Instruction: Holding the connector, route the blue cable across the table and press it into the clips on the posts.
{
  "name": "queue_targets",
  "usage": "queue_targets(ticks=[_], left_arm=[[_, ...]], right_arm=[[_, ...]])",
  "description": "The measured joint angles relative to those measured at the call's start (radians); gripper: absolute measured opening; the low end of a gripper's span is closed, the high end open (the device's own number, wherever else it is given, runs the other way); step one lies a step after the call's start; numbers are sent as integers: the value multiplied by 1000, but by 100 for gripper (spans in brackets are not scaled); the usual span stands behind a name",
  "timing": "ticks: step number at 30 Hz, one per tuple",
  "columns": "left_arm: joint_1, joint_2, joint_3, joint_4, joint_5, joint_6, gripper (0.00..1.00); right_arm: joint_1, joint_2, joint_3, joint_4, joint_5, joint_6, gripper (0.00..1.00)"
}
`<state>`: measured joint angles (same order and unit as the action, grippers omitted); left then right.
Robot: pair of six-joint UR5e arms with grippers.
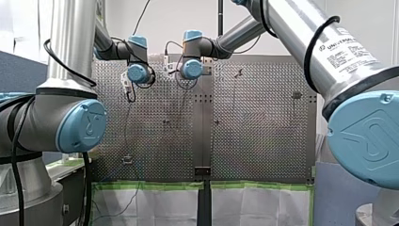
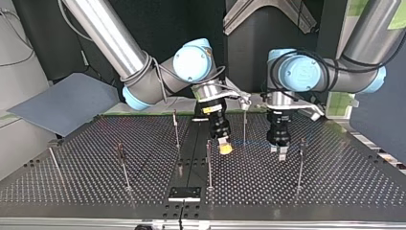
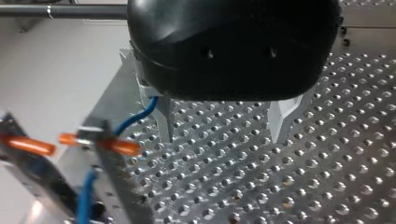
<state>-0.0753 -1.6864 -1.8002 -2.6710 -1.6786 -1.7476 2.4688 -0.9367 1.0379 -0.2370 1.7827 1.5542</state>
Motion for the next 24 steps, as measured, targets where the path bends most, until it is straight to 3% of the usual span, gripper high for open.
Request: queue_targets(ticks=[3,5,6,7,8,9,10,11,19,24], left_arm=[[0,-5,0,1,-2,-1,100],[0,-5,0,1,-3,-2,73],[0,-6,0,1,-3,-3,73],[0,-6,0,2,-3,-4,52],[0,-6,0,2,-3,-4,38],[0,-6,0,2,-3,-5,38],[0,-6,0,2,-3,-6,16],[0,-6,0,3,-3,-6,0],[-2,-5,0,-6,-6,-14,0],[-9,-3,-5,-36,-41,-10,0]], right_arm=[[0,0,0,0,0,0,0],[0,0,0,0,0,0,0],[0,0,0,0,0,0,0],[0,0,0,1,0,0,0],[0,0,0,1,0,0,0],[0,0,0,1,0,0,0],[0,0,0,1,0,0,0],[0,0,0,0,0,0,0],[0,1,1,2,0,2,0],[1,2,5,3,10,5,0]])
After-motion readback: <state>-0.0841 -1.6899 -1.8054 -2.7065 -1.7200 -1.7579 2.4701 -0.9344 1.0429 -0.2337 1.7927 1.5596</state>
